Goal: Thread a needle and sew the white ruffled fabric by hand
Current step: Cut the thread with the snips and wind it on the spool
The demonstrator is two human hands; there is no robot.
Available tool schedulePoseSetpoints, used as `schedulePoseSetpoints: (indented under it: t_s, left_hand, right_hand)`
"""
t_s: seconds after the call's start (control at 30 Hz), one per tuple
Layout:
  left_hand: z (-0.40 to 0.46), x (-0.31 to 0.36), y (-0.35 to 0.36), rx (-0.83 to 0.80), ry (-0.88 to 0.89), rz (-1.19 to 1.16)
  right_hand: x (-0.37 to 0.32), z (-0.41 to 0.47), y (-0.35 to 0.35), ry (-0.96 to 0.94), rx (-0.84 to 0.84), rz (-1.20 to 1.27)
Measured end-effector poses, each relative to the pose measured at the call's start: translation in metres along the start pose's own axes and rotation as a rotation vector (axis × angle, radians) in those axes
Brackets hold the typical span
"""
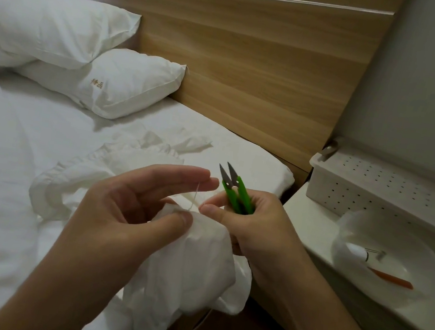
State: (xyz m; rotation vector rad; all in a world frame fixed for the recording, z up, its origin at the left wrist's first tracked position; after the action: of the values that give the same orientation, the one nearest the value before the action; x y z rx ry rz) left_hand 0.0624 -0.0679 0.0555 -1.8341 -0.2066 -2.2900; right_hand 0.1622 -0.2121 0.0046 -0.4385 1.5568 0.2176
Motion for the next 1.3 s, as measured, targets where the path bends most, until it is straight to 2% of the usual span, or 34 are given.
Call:
schedulePoseSetpoints:
  t_s: [0.37,0.47,0.57,0.63,0.7,0.77,0.8,0.87,0.93,1.0,1.17,1.3]
  left_hand:
    - [0.006,-0.009,-0.034,0.322,-0.045,0.167]
    - [0.011,-0.013,-0.047,0.350,-0.079,0.226]
    - [0.018,-0.024,-0.074,0.495,-0.099,0.280]
    - [0.024,-0.032,-0.087,0.572,-0.136,0.428]
    - [0.028,-0.036,-0.081,0.508,-0.178,0.751]
    - [0.026,-0.025,-0.060,0.424,-0.091,0.924]
    - [0.024,-0.015,-0.044,0.366,0.023,0.891]
    - [0.015,-0.001,-0.011,0.182,0.219,0.670]
    - [0.008,-0.005,0.017,-0.020,0.209,0.498]
    - [0.006,-0.011,0.031,-0.117,0.187,0.465]
    - [0.010,-0.015,0.023,0.000,0.135,0.382]
    - [0.009,-0.018,0.029,-0.020,0.083,0.373]
  right_hand:
    - [-0.022,-0.002,-0.003,-0.053,-0.090,0.425]
    - [-0.028,-0.005,0.000,-0.045,-0.110,0.466]
    - [-0.029,-0.007,0.002,-0.029,-0.111,0.487]
    - [-0.030,-0.009,0.005,-0.023,-0.118,0.493]
    - [-0.030,-0.010,0.006,-0.015,-0.126,0.485]
    - [-0.030,-0.011,0.007,-0.006,-0.128,0.463]
    - [-0.030,-0.012,0.006,-0.007,-0.128,0.454]
    - [-0.030,-0.013,0.005,-0.016,-0.139,0.440]
    - [-0.030,-0.014,0.003,-0.032,-0.146,0.399]
    - [-0.028,-0.015,0.000,-0.037,-0.123,0.332]
    - [-0.024,-0.018,-0.009,-0.020,-0.098,0.330]
    - [-0.021,-0.023,-0.020,-0.010,-0.048,0.281]
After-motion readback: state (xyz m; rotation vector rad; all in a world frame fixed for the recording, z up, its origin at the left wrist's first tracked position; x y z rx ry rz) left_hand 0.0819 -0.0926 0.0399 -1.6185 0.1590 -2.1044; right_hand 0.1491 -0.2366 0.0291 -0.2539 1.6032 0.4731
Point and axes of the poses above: each hand's wrist, its own z-axis towards the middle knuckle, its own y-axis out of the palm, x = y × z, the point moved 8 cm from there along z, towards the middle knuckle, and after that the axes turned 1 degree about -y, right-handed, at the moved point
